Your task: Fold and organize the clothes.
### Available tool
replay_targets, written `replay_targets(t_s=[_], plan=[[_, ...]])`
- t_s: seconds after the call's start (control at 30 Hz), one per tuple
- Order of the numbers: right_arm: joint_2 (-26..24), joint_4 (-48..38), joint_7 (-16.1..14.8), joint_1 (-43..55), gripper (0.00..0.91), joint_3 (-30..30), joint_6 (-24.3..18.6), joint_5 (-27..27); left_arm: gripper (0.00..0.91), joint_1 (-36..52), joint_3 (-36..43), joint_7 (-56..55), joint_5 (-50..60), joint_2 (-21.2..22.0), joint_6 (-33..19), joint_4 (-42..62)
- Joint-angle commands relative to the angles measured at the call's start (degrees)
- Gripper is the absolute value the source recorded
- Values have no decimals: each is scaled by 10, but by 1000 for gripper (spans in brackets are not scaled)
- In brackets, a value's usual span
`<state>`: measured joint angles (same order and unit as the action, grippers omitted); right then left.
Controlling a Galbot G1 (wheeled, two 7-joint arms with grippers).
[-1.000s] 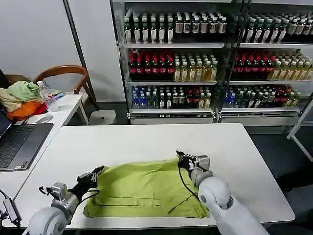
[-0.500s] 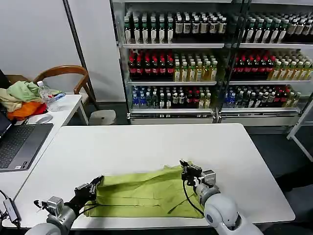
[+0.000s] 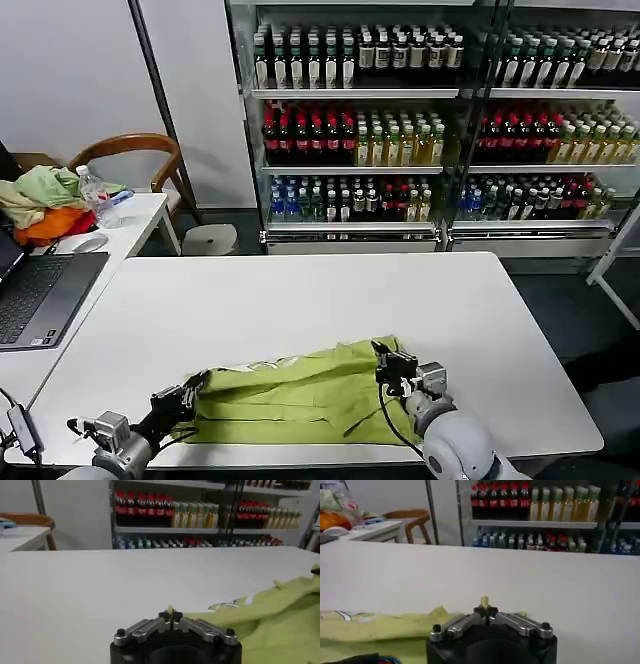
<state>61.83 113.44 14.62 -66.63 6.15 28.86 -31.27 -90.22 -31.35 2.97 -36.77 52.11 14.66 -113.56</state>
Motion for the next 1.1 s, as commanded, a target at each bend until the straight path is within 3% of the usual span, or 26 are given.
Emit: replay_targets(t_s=[0.03,1.03,1.07,1.1], plan=[[-2,15,0,-16,0,1,0,2,40,-7,3,0,8,3,-1,4],[-13,32,-2,-43,0,5,4,11,50,-5,-1,-1,2,1,4,3],[-13,32,-1,-44,0,3,6,16,443,-5,-1,-1,4,2,6,4],[-13,31,1,-44,262,3,9,18,907,-5,-1,-1,10,1,9,4]])
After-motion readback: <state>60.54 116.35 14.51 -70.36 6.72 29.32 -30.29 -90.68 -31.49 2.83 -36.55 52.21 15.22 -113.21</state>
